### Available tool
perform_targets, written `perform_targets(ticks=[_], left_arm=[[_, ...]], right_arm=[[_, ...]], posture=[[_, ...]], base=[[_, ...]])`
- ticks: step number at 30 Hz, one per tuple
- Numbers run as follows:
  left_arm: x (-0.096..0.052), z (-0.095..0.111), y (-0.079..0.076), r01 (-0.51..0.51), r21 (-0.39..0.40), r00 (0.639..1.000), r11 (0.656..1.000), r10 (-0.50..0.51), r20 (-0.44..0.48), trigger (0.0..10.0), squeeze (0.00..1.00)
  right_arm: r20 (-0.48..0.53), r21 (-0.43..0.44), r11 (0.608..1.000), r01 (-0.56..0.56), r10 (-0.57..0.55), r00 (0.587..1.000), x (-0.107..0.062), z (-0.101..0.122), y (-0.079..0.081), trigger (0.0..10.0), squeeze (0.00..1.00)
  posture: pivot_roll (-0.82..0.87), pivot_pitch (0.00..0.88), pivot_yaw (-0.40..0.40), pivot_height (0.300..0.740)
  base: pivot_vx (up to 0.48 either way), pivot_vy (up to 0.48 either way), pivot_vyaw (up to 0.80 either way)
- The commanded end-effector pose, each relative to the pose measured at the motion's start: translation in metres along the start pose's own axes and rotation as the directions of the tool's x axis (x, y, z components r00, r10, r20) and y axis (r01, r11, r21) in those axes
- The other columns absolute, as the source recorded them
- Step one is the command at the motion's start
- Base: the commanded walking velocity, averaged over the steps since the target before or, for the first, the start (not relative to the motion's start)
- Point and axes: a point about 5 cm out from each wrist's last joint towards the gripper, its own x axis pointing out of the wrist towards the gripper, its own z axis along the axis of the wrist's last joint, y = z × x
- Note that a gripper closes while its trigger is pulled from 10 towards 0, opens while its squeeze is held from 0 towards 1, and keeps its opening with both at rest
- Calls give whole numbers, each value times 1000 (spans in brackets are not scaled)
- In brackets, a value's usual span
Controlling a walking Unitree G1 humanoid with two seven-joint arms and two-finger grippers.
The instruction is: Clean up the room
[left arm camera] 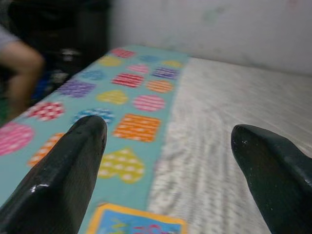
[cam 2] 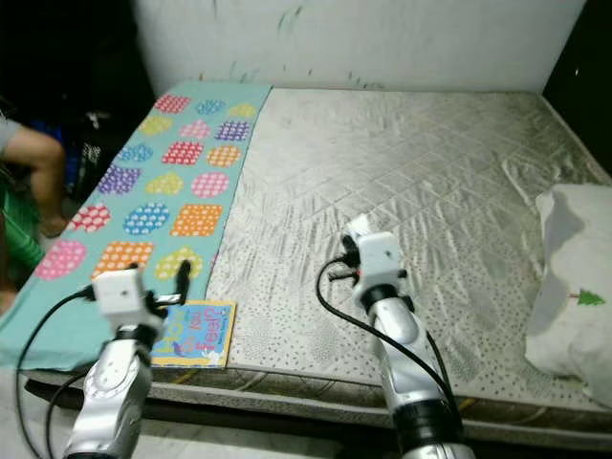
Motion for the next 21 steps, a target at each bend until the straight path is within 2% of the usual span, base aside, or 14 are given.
perform_targets(ticks=[1,4,9,14,18,21], left_arm=[[0,6,3,-16,9,999,1000,15,29,10000,0],[-6,10,9,-48,14,998,999,47,45,10000,0],[-11,8,12,-65,6,997,998,65,34,10000,0],[-11,4,8,-33,-3,999,999,33,9,10000,0],[-6,3,1,-9,-14,1000,1000,9,-2,10000,0],[-3,3,-5,15,-20,1000,1000,-15,-7,10000,0]], right_arm=[[-22,0,1000,-26,26,999,1,-4,4,10000,0],[-15,18,997,-81,82,997,8,-2,20,10000,0],[-21,22,995,-96,97,995,9,-3,24,10000,0],[-27,13,998,-63,63,998,6,-5,13,10000,0],[-33,3,1000,-23,23,999,-1,-9,1,10000,0],[-36,-1,1000,-7,7,999,-5,-11,-2,10000,0]], posture=[[119,43,-40,740],[157,44,-61,740],[152,44,-58,740],[114,45,-40,740],[89,45,-26,740],[75,46,-15,740]], base=[[0,0,0],[0,0,0],[0,0,0],[0,0,-258],[0,243,-428],[0,281,0]])
